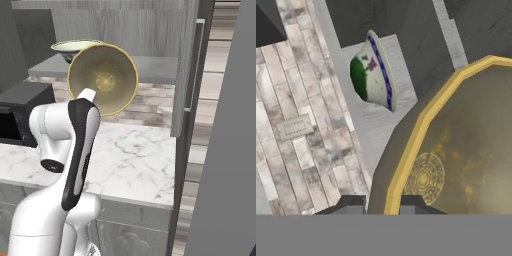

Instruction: Open the cabinet. Pick the bowls from the counter and place them in the cabinet. Then close the cabinet.

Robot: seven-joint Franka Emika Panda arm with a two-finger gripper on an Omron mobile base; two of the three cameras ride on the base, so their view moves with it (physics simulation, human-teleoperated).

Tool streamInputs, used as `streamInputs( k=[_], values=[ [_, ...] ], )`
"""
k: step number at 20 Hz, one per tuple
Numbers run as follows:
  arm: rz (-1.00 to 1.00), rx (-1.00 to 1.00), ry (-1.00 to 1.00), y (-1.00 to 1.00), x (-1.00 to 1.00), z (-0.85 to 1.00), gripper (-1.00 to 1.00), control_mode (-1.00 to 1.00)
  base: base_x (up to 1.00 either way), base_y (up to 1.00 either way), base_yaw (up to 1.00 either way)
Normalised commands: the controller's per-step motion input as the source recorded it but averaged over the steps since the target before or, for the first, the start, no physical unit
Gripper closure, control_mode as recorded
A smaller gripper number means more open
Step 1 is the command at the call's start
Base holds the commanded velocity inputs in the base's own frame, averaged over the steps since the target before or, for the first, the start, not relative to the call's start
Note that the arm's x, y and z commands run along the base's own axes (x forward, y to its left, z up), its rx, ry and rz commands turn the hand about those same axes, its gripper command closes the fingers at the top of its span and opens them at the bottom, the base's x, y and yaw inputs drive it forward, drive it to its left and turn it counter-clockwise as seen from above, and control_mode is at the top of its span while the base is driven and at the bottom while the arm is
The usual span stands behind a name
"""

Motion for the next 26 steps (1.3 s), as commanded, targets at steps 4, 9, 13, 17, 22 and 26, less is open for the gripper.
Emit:
streamInputs(
  k=[4,9,13,17,22,26],
  values=[
    [0.00,0.01,0.41,-0.10,-0.31,0.68,1.00,-1.00,0.00,0.00,0.00],
    [0.00,0.06,0.44,-0.10,-0.25,0.78,1.00,-1.00,0.00,0.00,0.00],
    [0.00,0.08,0.44,-0.13,-0.23,0.79,1.00,-1.00,0.00,0.00,0.00],
    [-0.02,0.09,0.44,-0.24,-0.31,0.77,1.00,-1.00,0.00,0.00,0.00],
    [-0.05,0.05,0.50,-0.34,-0.36,0.65,1.00,-1.00,0.00,0.00,0.00],
    [-0.03,0.00,0.55,-0.28,-0.14,0.57,1.00,-1.00,0.00,0.00,0.00]
  ],
)
